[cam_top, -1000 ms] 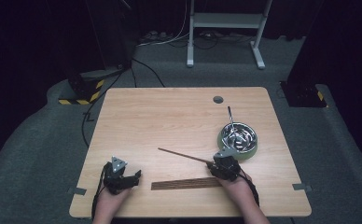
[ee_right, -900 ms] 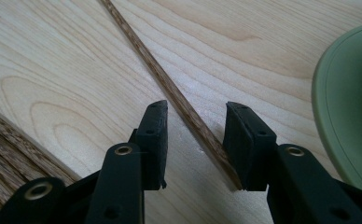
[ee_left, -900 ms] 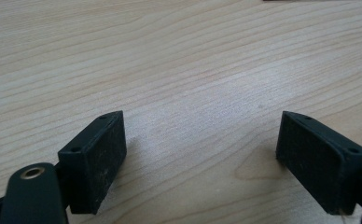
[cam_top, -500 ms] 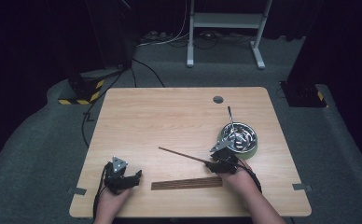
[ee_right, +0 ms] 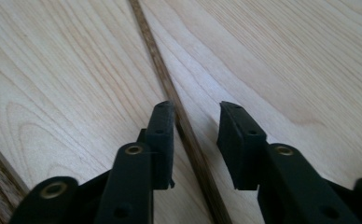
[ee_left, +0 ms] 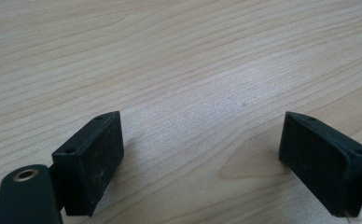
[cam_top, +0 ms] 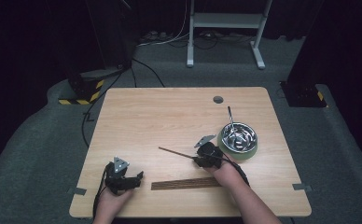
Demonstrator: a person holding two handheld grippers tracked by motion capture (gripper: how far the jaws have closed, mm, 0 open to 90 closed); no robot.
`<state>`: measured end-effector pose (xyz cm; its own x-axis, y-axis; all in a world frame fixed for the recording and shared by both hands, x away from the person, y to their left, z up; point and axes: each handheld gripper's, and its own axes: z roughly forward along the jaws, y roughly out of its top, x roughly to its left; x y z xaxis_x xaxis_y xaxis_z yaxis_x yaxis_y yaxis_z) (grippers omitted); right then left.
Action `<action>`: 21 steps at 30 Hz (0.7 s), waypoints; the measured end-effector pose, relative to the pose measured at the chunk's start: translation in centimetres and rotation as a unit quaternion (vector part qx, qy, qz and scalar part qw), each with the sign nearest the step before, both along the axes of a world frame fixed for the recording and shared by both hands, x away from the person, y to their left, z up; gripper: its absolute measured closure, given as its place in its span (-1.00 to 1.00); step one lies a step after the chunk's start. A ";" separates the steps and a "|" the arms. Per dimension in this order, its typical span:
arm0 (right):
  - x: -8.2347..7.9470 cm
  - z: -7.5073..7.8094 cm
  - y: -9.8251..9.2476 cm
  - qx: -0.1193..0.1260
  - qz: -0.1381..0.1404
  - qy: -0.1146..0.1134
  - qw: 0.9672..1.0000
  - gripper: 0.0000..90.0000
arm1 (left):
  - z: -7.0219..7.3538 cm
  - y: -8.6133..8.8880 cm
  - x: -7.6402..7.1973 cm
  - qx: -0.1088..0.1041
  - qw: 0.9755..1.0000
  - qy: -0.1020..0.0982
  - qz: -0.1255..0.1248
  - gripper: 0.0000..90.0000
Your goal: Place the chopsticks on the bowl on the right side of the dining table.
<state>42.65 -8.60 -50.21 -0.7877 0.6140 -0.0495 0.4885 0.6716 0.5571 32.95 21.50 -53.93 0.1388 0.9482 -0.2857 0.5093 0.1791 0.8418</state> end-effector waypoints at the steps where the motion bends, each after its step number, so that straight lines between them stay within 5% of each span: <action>1: -0.1 0.1 0.3 -0.005 0.003 -0.002 1.000 0.52 | 0.0 0.0 0.0 -0.003 1.000 -0.001 0.001 -0.69; 6: -0.2 0.0 0.8 -0.010 0.044 -0.014 0.999 0.65 | 0.0 0.0 -0.1 0.005 1.000 0.003 -0.004 -0.69; 21: -0.2 -0.2 0.4 0.012 0.067 -0.006 0.998 0.87 | 0.0 -0.1 -0.1 -0.001 1.000 0.001 0.002 -0.68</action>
